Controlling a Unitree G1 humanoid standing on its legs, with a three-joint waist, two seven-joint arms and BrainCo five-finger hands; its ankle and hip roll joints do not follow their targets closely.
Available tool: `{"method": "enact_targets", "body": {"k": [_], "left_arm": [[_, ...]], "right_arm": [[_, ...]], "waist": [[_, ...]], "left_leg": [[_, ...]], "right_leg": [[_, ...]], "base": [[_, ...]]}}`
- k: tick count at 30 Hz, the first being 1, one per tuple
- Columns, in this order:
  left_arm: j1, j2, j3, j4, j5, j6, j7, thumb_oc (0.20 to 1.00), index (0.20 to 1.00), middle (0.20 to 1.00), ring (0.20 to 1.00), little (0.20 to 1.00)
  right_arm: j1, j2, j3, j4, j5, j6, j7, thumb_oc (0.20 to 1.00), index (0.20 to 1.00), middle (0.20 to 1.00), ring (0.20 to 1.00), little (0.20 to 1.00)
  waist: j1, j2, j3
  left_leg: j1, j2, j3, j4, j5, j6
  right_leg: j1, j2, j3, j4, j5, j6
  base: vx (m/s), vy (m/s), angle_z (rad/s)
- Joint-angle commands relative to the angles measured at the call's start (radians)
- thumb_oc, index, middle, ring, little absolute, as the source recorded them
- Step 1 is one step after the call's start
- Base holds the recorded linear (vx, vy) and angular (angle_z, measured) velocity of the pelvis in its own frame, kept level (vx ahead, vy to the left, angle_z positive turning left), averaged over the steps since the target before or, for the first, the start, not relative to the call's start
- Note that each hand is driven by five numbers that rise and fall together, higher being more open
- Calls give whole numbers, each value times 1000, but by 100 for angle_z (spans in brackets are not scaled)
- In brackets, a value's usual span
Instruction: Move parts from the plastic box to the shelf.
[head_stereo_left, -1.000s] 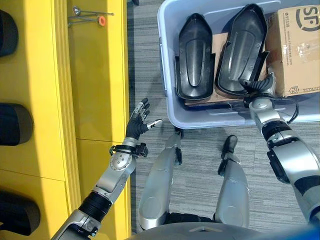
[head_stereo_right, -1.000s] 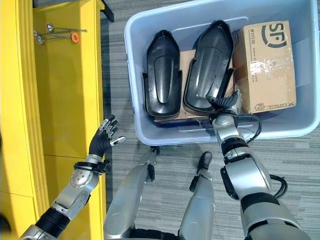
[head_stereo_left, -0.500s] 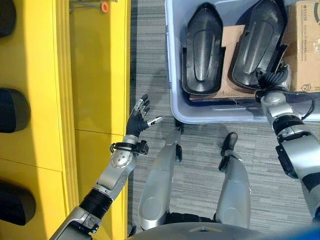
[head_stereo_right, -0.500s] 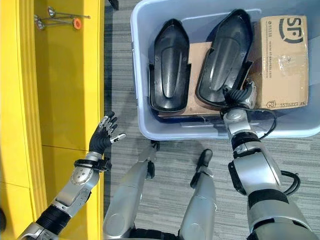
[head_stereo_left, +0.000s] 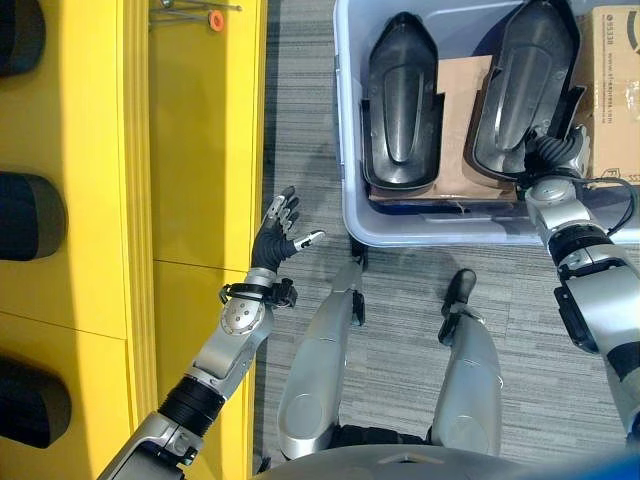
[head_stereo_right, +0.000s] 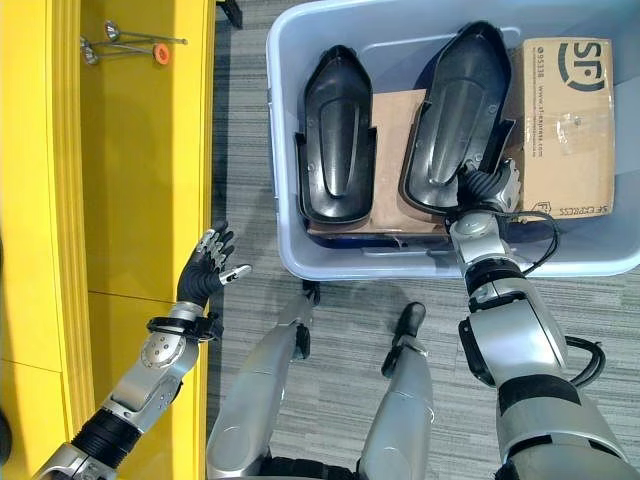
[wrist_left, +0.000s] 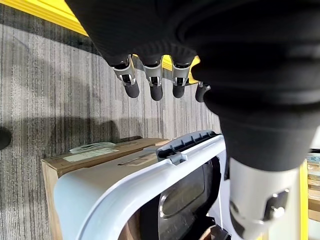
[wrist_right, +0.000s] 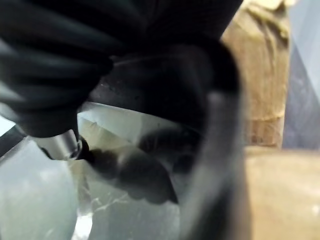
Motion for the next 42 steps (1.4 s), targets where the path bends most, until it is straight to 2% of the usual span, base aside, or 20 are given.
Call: {"method": "enact_targets", "body": {"k": [1, 8, 13, 22, 28, 38, 40, 42], "left_arm": [[-12, 44, 6, -48, -12, -45, 9, 1000, 1000, 1000, 1000, 1000], [-7, 44, 11, -39, -15, -45, 4, 1000, 1000, 1000, 1000, 1000], [5, 41, 33, -25, -9, -40, 11, 1000, 1000, 1000, 1000, 1000], [34, 50, 47, -23, -21, -35, -3, 1000, 1000, 1000, 1000, 1000], [50, 53, 62, -26, -18, -33, -4, 1000, 1000, 1000, 1000, 1000], [80, 52, 100, -27, -8, -20, -18, 1000, 1000, 1000, 1000, 1000], [117, 46, 128, -21, -2, -11, -35, 1000, 1000, 1000, 1000, 1000], [133, 42, 138, -17, 1, -7, -41, 1000, 1000, 1000, 1000, 1000]], "right_arm": [[-7, -15, 33, 10, -23, -13, 0, 200, 200, 200, 200, 200], [20, -34, -2, -23, 20, -33, -6, 200, 200, 200, 200, 200], [105, -47, -73, -161, 74, -74, -38, 200, 200, 200, 200, 200], [209, -38, -159, -296, 133, -121, -51, 200, 200, 200, 200, 200], [282, -21, -190, -423, 108, -134, -61, 200, 200, 200, 200, 200], [447, 32, -253, -769, 24, -164, -58, 200, 200, 200, 200, 200], [605, 85, -283, -989, -4, -199, -8, 200, 200, 200, 200, 200], [658, 96, -287, -1053, -8, -206, 19, 200, 200, 200, 200, 200]], "waist": [[2, -30, 1], [-7, -41, 1], [-25, -61, 1], [-35, -74, -4], [-43, -79, -9], [-62, -99, -24], [-77, -120, -54], [-80, -127, -70]], "left_leg": [[-19, 97, -17, 174, -169, -100], [-3, 100, -17, 170, -168, -100], [21, 106, -18, 168, -172, -100], [34, 111, -25, 172, -172, -100], [45, 112, -26, 168, -170, -100], [69, 117, -27, 163, -166, -101], [111, 124, -34, 136, -151, -106], [136, 128, -38, 117, -142, -109]], "right_leg": [[86, -40, 49, -235, 218, 20], [96, -35, 52, -233, 214, 19], [112, -28, 56, -230, 211, 18], [124, -23, 58, -226, 207, 16], [131, -20, 62, -224, 204, 16], [145, -13, 68, -218, 201, 13], [183, -9, 61, -234, 201, 14], [204, -6, 59, -245, 201, 15]], "base": [[0, 0, 0], [0, 0, 0], [0, 0, 0], [0, 0, 0], [0, 0, 0], [0, -1, -1], [19, -37, -6], [28, -28, -3]]}}
